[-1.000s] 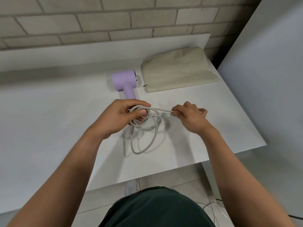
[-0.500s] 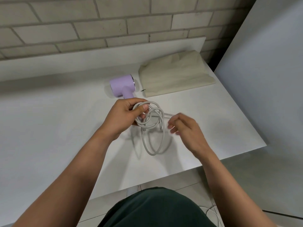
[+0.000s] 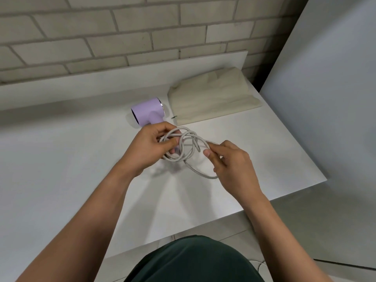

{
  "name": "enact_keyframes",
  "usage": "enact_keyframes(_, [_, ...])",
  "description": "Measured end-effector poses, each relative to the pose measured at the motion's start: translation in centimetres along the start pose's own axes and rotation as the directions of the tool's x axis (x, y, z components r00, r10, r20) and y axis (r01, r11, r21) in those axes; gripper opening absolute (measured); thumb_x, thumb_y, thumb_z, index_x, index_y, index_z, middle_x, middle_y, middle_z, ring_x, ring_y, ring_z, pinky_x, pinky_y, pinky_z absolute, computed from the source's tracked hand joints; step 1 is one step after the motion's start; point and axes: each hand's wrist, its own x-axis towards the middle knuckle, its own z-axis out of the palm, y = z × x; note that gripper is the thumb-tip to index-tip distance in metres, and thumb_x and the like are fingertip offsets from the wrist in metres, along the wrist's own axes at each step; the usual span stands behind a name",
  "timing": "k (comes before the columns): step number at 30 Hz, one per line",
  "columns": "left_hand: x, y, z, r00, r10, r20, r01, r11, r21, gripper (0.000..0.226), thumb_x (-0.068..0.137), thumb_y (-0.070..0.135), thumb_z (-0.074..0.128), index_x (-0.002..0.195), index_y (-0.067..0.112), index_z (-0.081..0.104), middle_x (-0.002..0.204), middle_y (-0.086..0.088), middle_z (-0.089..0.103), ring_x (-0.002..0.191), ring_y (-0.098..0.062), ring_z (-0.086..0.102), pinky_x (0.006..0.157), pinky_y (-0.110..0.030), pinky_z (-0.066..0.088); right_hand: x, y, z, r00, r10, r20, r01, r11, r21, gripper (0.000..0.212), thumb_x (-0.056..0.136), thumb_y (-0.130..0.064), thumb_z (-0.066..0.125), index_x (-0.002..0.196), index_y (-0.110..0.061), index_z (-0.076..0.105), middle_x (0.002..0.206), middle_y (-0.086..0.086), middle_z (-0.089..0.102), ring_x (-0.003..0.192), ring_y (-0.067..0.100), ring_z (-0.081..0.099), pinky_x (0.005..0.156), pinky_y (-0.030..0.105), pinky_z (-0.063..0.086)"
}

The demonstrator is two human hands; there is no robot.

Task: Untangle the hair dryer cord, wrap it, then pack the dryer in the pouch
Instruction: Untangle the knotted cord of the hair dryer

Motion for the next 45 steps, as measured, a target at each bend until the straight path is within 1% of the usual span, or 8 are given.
enact_keyframes(13, [0.0, 1.6, 1.4, 0.975, 0.070, 0.212, -0.135, 0.941, 0.310, 0.025, 0.088, 0.008, 0.066, 0.098, 0.028, 0.079, 0.084, 0.008, 0.077, 0.079, -0.012, 0.071, 0.081, -0.039, 0.058, 1.2, -1.4, 1.3, 0.991, -0.079, -0.104, 0.081, 0.997, 0.020, 0.010, 0.092, -0.028, 0.078, 0.102, -0.028, 0.077, 0.084, -0.009, 0.071, 0.061, 0.005, 0.058, 0.062, 0.033, 0.051])
enact_keyframes(20, [0.7, 1.8, 0.3, 0.932, 0.072, 0.354, -0.228, 0.878, 0.421, 0.025, 0.092, 0.018, 0.073, 0.107, 0.037, 0.079, 0.097, 0.011, 0.070, 0.092, -0.007, 0.065, 0.082, -0.026, 0.052, 2.6, 0.0, -0.2, 0.974, -0.059, 0.219, 0.027, 0.988, 0.149, 0.038, 0.096, -0.035, 0.073, 0.133, -0.035, 0.066, 0.128, -0.017, 0.063, 0.067, 0.002, 0.069, 0.075, 0.021, 0.051])
enact_keyframes(24, [1.0, 1.7, -0.8, 0.916, -0.038, 0.399, -0.047, 0.978, 0.201, 0.023, 0.095, 0.012, 0.070, 0.107, 0.029, 0.080, 0.100, 0.002, 0.074, 0.092, -0.016, 0.071, 0.082, -0.030, 0.057, 2.9, 0.2, 0.1, 0.983, -0.009, 0.184, -0.024, 0.984, 0.176, 0.015, 0.091, -0.035, 0.078, 0.102, -0.026, 0.079, 0.089, -0.031, 0.071, 0.059, 0.003, 0.064, 0.067, 0.017, 0.045])
enact_keyframes(27, [1.4, 1.1, -0.7, 0.931, -0.117, 0.347, 0.102, 0.993, 0.062, 0.028, 0.100, 0.003, 0.058, 0.106, 0.019, 0.081, 0.100, -0.009, 0.077, 0.090, -0.021, 0.071, 0.082, -0.037, 0.059, 3.2, 0.4, 0.4, 0.993, 0.046, 0.107, -0.069, 0.973, 0.218, 0.013, 0.084, -0.029, 0.085, 0.083, -0.021, 0.075, 0.063, -0.032, 0.060, 0.049, 0.006, 0.047, 0.055, 0.014, 0.032])
enact_keyframes(35, [3.1, 0.3, 1.9, 0.967, -0.078, -0.243, 0.031, 0.981, -0.191, 0.025, 0.104, 0.006, 0.054, 0.100, 0.014, 0.077, 0.098, -0.005, 0.061, 0.066, -0.013, 0.062, 0.073, -0.047, 0.065, 3.9, 1.3, 0.3, 0.977, 0.142, 0.156, -0.189, 0.917, 0.352, 0.005, 0.088, -0.028, 0.081, 0.086, -0.027, 0.076, 0.098, -0.016, 0.076, 0.090, 0.010, 0.069, 0.086, 0.044, 0.057])
enact_keyframes(39, [3.8, -0.6, 1.4, 0.967, -0.009, -0.256, 0.004, 1.000, -0.021, 0.023, 0.106, 0.012, 0.053, 0.114, 0.018, 0.074, 0.108, -0.004, 0.062, 0.076, -0.011, 0.066, 0.081, -0.047, 0.064, 3.8, 1.0, 0.0, 0.974, 0.121, 0.193, -0.171, 0.949, 0.267, 0.008, 0.091, -0.027, 0.078, 0.086, -0.022, 0.074, 0.071, -0.018, 0.070, 0.065, 0.009, 0.062, 0.068, 0.024, 0.051])
enact_keyframes(42, [4.0, -1.4, 0.1, 0.940, 0.334, 0.070, -0.306, 0.734, 0.606, 0.041, 0.102, 0.024, 0.060, 0.142, 0.032, 0.058, 0.132, 0.002, 0.058, 0.112, -0.015, 0.059, 0.101, -0.037, 0.050, 3.6, 1.0, -0.4, 0.973, 0.124, 0.192, -0.171, 0.953, 0.249, 0.011, 0.094, -0.023, 0.075, 0.086, -0.015, 0.073, 0.043, -0.014, 0.046, 0.045, 0.010, 0.041, 0.051, 0.015, 0.033])
enact_keyframes(45, [4.6, -0.8, -0.2, 0.763, 0.487, 0.426, -0.632, 0.420, 0.652, 0.038, 0.102, 0.036, 0.055, 0.139, 0.032, 0.063, 0.137, 0.004, 0.063, 0.115, -0.025, 0.061, 0.094, -0.039, 0.052, 3.7, 0.8, -0.9, 0.974, 0.111, 0.199, -0.159, 0.955, 0.248, 0.011, 0.094, -0.023, 0.074, 0.085, -0.017, 0.073, 0.042, -0.014, 0.044, 0.044, 0.010, 0.038, 0.051, 0.015, 0.031])
